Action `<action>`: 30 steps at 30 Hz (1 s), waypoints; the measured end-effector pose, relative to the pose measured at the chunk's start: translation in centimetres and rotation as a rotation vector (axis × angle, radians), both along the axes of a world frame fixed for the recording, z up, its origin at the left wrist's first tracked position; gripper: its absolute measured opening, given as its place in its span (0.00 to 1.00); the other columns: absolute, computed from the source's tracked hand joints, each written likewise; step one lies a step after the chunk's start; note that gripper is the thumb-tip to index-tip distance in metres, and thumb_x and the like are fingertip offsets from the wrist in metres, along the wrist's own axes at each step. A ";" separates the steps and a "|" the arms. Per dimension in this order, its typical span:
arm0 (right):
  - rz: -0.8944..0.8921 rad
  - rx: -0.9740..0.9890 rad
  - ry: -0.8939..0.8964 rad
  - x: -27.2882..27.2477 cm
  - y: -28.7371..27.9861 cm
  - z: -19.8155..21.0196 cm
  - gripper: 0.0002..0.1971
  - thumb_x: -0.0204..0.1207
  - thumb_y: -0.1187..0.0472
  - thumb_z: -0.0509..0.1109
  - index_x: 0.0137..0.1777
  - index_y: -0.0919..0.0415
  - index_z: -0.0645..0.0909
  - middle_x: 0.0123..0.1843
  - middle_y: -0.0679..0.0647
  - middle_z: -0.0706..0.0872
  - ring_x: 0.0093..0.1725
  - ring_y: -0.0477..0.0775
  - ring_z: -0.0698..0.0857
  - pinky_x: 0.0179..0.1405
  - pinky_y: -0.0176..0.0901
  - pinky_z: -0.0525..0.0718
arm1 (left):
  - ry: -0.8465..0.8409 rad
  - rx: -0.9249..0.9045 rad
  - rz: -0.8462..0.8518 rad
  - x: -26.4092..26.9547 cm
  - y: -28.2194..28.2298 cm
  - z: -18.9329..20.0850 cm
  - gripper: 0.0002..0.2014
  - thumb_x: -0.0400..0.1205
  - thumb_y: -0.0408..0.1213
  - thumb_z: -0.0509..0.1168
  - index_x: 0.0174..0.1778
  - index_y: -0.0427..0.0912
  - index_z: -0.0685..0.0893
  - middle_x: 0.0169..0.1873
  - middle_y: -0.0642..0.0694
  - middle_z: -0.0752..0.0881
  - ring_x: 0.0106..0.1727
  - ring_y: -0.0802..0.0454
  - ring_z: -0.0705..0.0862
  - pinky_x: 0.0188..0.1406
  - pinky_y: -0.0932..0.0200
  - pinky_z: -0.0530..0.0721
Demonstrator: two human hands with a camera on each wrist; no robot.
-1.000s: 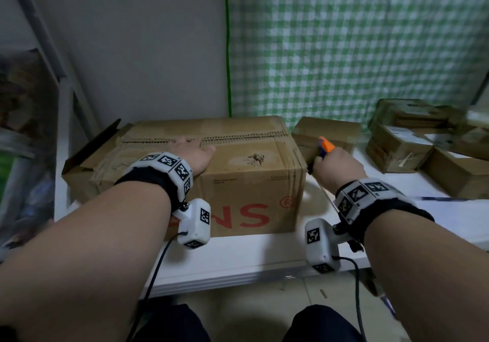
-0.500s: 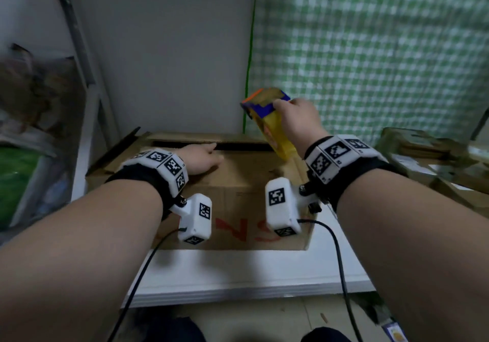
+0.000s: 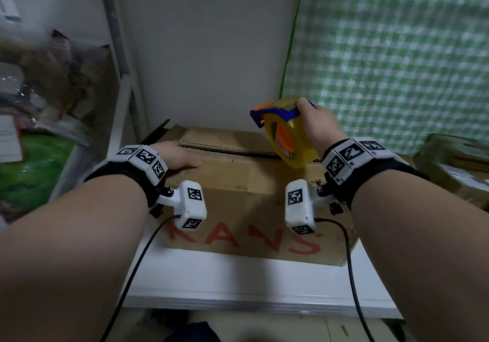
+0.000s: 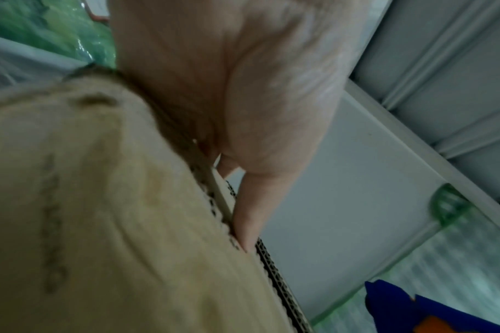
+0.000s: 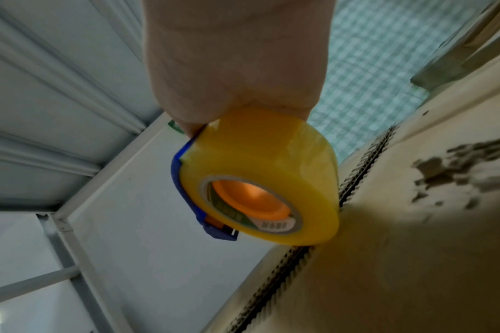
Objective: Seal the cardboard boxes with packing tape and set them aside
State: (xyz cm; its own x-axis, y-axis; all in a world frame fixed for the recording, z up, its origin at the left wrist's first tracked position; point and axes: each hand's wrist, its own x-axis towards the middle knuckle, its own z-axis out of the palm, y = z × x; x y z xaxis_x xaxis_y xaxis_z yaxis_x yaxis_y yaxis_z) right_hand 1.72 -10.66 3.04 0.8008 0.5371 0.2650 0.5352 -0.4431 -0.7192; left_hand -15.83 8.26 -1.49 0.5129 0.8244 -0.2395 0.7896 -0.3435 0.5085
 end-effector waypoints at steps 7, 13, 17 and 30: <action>-0.124 -0.248 -0.132 0.5 -1.6 0.7 0.12 0.84 0.57 0.49 0.48 0.65 0.68 0.31 0.58 0.67 0.29 0.55 0.65 0.25 0.44 0.59 | 0.091 0.075 -0.095 0.2 -2.2 0.1 0.42 0.72 0.58 0.72 0.77 0.38 0.70 0.72 0.38 0.76 0.69 0.39 0.76 0.69 0.48 0.74; -0.232 -0.247 -0.027 -0.4 -5.2 1.8 0.21 0.80 0.45 0.53 0.35 0.61 0.70 0.32 0.56 0.71 0.30 0.55 0.71 0.26 0.44 0.64 | 0.112 0.050 -0.208 0.7 -5.8 0.8 0.43 0.65 0.59 0.77 0.72 0.39 0.74 0.62 0.40 0.83 0.59 0.41 0.82 0.62 0.46 0.81; -0.255 -0.241 0.023 -1.2 -7.2 2.6 0.23 0.76 0.39 0.59 0.37 0.61 0.76 0.32 0.55 0.76 0.31 0.54 0.75 0.27 0.43 0.69 | 0.078 -0.045 -0.332 0.3 -7.5 1.5 0.39 0.73 0.44 0.76 0.78 0.50 0.65 0.68 0.45 0.79 0.60 0.44 0.80 0.56 0.47 0.82; -0.042 0.257 0.314 -3.1 -4.3 3.5 0.17 0.61 0.39 0.73 0.31 0.54 0.82 0.35 0.56 0.84 0.37 0.57 0.83 0.42 0.50 0.81 | -0.028 -0.156 -0.417 -0.3 -5.2 2.4 0.24 0.77 0.37 0.72 0.70 0.55 0.79 0.50 0.48 0.86 0.46 0.50 0.88 0.46 0.56 0.88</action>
